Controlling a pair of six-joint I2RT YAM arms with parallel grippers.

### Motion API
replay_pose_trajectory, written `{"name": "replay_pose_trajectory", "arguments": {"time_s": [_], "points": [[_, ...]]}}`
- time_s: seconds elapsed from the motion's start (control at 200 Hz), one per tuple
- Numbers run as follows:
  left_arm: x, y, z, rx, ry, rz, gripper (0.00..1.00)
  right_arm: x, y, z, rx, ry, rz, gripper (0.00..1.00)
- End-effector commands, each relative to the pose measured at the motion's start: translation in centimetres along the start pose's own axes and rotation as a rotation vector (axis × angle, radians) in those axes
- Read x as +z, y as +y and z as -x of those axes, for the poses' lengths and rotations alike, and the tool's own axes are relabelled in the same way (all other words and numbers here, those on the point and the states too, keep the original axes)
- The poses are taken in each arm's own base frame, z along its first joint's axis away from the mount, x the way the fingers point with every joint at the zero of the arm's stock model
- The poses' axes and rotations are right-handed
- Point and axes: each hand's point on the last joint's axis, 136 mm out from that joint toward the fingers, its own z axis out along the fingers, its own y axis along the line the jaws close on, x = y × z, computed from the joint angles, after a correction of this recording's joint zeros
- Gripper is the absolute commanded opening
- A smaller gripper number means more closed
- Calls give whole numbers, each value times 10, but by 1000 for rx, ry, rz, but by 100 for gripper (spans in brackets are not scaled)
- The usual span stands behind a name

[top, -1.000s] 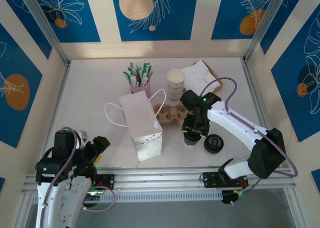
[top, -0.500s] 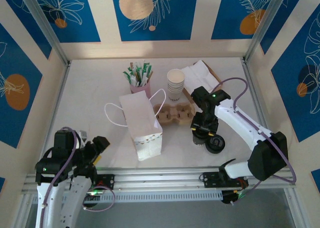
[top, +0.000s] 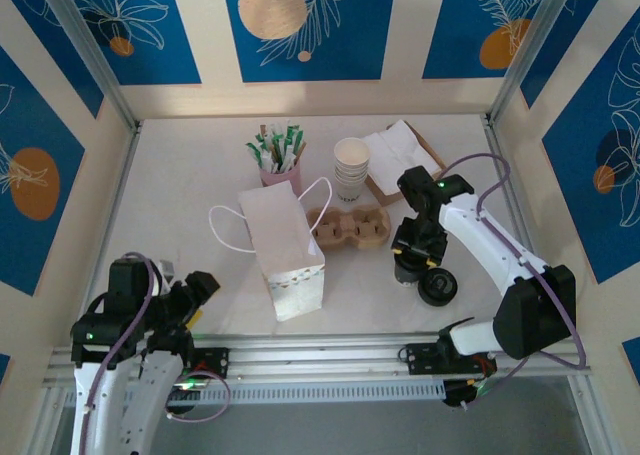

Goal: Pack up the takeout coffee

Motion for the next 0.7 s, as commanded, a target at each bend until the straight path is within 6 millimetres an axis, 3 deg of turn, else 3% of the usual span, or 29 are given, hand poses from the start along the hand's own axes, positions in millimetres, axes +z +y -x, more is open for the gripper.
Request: {"name": "replay_pose_trajectory", "arguments": {"time_s": [0.0,0.395,0.695], "points": [[-5,0,1,15,-14,9,79,0,1,10,6,-17,4,62],[-4,-1,3,15,-15,11,79,-6,-10,41,103,-97,-5,62],[-5,-2,3,18,-14,11,79,-7,-32,61,174,-122,-25,63]]}}
